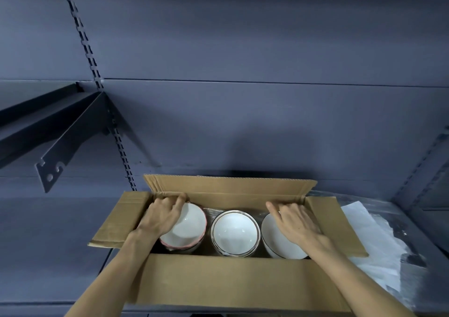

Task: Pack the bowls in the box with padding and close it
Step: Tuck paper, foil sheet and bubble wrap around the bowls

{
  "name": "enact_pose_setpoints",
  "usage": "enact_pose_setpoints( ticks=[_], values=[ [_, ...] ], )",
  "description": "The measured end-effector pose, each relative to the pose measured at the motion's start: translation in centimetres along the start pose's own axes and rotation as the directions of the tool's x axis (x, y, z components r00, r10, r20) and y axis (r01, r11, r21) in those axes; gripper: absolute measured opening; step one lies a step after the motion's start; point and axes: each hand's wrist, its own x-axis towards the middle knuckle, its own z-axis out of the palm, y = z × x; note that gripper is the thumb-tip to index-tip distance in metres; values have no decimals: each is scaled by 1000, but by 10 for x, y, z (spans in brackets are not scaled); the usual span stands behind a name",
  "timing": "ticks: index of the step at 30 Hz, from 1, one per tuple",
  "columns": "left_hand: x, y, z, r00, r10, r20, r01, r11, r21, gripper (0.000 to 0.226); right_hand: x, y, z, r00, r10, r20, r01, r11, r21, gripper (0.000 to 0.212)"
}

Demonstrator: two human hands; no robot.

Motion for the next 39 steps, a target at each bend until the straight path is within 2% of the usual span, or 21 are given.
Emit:
enact_pose_setpoints(
  ticks=[2, 5, 9, 14, 17, 20, 23, 25, 29, 35, 37, 39],
  values=[
    [2, -1, 3, 997, 48, 62, -55, 993, 102, 37, 2, 0, -4, 995, -58, 82, 59, 998, 0, 45],
    [3, 0, 1, 997, 23, 71, -34, 987, 158, 40, 3, 0, -1, 998, -18, 59, 21, 998, -51, 51],
    [1, 1, 0, 999, -38, 36, 34, 993, 113, 31, 0, -3, -2, 985, 166, 50, -172, 966, 192, 59],
    [-3, 6, -8, 990, 45, -133, -42, 999, 21, 34, 0, -1, -8, 979, 174, -108, -139, 952, 272, 37],
    [-10, 27, -12, 974, 185, -132, -182, 983, 33, 29, -4, -2, -15, 963, 180, -202, -98, 928, 360, 27],
    [-19, 64, -16, 945, 279, -173, -285, 958, -13, 35, -14, 3, -28, 948, 168, -271, -17, 876, 482, 13],
    [-20, 113, -11, 917, 363, -166, -377, 924, -59, 21, -32, 27, -39, 916, 185, -356, 17, 868, 495, 9],
    [-21, 152, -3, 891, 422, -170, -440, 894, -87, 12, -49, 53, -44, 881, 273, -386, -34, 852, 523, 10],
    [-27, 236, 21, 813, 567, -134, -582, 797, -164, 25, -94, 112, -46, 803, 441, -402, -207, 838, 505, 11],
    [-35, 326, 67, 707, 706, -38, -699, 689, -190, 33, -162, 180, -23, 743, 642, -189, -519, 731, 443, 9],
    [-37, 344, 81, 705, 709, 13, -696, 695, -181, 38, -177, 198, -12, 713, 687, -138, -578, 687, 440, 23],
    [-38, 356, 93, 712, 699, 65, -679, 710, -187, 40, -186, 212, -1, 671, 737, -89, -641, 635, 431, 28]
  ],
)
